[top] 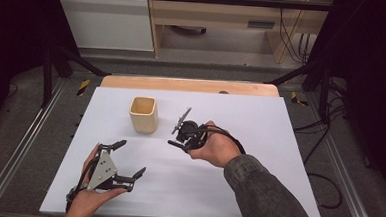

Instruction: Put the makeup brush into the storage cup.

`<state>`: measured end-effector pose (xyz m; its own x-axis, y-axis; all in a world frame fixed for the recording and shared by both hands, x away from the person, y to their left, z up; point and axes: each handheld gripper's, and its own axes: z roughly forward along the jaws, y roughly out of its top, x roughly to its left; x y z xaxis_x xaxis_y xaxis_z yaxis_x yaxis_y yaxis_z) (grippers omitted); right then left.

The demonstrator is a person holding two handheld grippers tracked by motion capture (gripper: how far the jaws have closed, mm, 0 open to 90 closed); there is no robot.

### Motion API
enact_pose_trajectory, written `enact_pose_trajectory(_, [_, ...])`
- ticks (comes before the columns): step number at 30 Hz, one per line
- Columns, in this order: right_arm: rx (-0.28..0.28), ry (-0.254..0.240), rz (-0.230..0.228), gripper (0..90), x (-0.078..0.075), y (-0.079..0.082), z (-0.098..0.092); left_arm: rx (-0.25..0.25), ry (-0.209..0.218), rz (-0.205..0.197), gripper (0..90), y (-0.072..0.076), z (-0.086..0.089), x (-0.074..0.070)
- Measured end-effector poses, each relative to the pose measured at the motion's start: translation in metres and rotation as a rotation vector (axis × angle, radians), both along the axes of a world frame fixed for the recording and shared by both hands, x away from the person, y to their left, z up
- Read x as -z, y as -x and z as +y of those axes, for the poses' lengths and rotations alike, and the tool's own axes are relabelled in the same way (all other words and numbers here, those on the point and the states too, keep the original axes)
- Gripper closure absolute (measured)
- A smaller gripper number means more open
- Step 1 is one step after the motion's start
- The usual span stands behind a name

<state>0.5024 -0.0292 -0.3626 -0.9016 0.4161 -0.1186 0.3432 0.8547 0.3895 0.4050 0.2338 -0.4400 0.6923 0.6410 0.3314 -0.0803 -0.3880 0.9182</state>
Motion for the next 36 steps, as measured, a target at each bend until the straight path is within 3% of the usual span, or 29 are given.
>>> enact_pose_trajectory(22, [-0.037, 0.003, 0.023, 79.5, -0.006, -0.004, 0.012, 0.029, -0.085, -0.033, 6.3, -0.007, -0.034, 0.001])
enact_pose_trajectory(24, [-0.036, 0.003, 0.021, 79.5, -0.006, -0.004, 0.011, 0.033, -0.102, -0.04, 6.3, -0.008, -0.036, 0.001])
enact_pose_trajectory(31, [-0.027, -0.008, 0.024, 79.5, -0.007, -0.005, 0.008, 0.061, -0.221, -0.072, 6.6, -0.02, -0.049, 0.002])
enact_pose_trajectory(36, [-0.027, -0.011, 0.03, 79.5, -0.003, -0.005, 0.008, 0.051, -0.23, -0.094, 10.3, -0.021, -0.05, 0.004])
